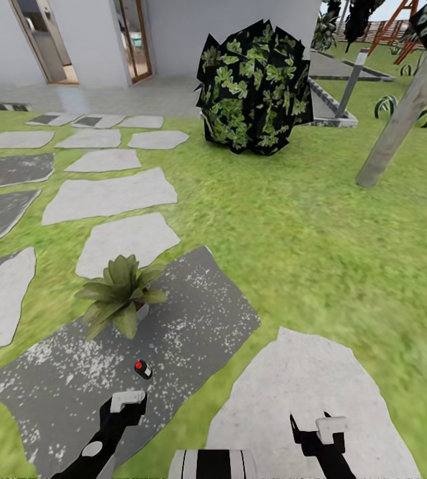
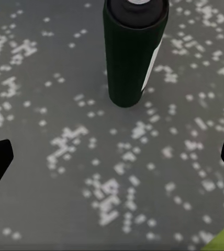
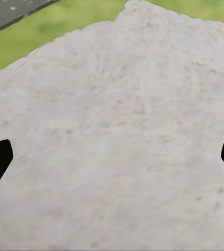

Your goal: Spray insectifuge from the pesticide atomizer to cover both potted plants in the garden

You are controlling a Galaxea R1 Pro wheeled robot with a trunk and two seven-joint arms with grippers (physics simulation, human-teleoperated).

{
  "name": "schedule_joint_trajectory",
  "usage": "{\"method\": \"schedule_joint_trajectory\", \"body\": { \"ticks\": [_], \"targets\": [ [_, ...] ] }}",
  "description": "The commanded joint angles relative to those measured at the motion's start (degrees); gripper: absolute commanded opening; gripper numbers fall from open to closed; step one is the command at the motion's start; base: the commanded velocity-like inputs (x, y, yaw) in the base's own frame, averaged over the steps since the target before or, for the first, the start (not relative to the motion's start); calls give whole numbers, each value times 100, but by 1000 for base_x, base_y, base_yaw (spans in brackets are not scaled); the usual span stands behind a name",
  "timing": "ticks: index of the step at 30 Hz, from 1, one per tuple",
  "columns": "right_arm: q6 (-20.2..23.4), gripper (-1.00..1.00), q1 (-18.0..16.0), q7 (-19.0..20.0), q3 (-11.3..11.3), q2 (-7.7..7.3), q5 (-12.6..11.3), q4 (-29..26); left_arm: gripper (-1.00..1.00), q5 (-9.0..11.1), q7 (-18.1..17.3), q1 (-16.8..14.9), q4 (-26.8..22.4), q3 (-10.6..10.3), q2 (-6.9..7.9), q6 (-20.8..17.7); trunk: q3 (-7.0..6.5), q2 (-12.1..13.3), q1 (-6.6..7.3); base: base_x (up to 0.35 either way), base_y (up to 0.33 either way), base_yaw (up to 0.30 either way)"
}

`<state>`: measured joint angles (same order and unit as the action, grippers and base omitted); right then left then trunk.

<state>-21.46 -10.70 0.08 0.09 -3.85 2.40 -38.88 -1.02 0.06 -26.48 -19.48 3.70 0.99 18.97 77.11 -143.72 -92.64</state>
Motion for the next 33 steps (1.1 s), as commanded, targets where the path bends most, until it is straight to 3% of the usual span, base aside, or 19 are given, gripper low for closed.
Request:
{"method": "schedule_joint_trajectory", "body": {
  "ticks": [1, 15, 33],
  "targets": [
    [-16, 100, -2, 1, 0, -2, 24, 3, 100, -12, 1, -1, 5, 17, -2, 19, 8, -1, 1, 0, 0, 0],
    [-16, 100, -2, 1, 1, -2, 24, 3, 100, -12, 2, -5, 5, 17, -27, 19, 14, -1, 1, 195, -99, 72],
    [-16, 100, -2, 1, 1, -2, 24, 3, 100, -11, 2, -6, 3, 17, -28, 19, 14, -1, 1, 13, -8, 62]
  ]
}}
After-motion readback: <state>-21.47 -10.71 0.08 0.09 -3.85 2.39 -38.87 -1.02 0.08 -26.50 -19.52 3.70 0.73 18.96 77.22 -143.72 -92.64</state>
